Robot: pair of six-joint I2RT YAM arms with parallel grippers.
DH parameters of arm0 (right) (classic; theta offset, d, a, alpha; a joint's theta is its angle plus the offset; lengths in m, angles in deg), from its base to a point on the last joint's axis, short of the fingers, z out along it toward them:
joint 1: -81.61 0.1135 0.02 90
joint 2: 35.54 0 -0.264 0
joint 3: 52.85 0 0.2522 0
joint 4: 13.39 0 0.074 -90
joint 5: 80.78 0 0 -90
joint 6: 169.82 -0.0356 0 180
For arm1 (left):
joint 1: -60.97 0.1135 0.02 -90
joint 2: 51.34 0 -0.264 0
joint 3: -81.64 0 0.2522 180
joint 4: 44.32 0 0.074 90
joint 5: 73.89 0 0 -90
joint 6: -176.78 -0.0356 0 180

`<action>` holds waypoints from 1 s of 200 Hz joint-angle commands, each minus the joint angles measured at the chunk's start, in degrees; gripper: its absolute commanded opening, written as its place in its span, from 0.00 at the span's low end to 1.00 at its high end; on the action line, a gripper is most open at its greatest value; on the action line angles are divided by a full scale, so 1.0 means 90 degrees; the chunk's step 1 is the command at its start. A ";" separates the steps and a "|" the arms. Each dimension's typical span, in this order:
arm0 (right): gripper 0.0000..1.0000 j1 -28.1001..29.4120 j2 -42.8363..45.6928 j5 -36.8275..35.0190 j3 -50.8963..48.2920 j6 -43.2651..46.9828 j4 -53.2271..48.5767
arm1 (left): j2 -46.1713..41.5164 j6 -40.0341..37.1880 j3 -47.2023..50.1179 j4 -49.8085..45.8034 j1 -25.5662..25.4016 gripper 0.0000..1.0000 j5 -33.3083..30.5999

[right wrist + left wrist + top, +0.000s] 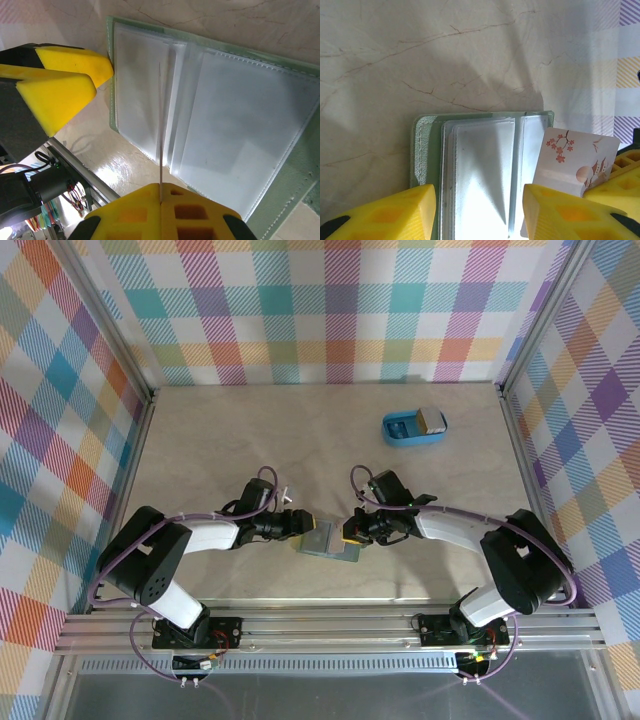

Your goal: Put the credit cards into the card holder

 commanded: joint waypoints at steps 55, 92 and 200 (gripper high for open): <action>0.00 0.0006 -0.0307 0.0096 0.0031 -0.0117 0.0396 | 0.0066 0.0006 0.0185 0.0143 -0.0116 0.49 -0.0003; 0.00 0.0003 -0.0390 0.0144 -0.0018 -0.0219 0.0521 | 0.0103 0.0033 0.0207 0.0215 -0.0126 0.49 0.0000; 0.00 0.0013 -0.0680 0.0291 -0.0222 -0.0078 0.0719 | 0.0213 0.0079 0.0256 0.0333 -0.0155 0.48 -0.0036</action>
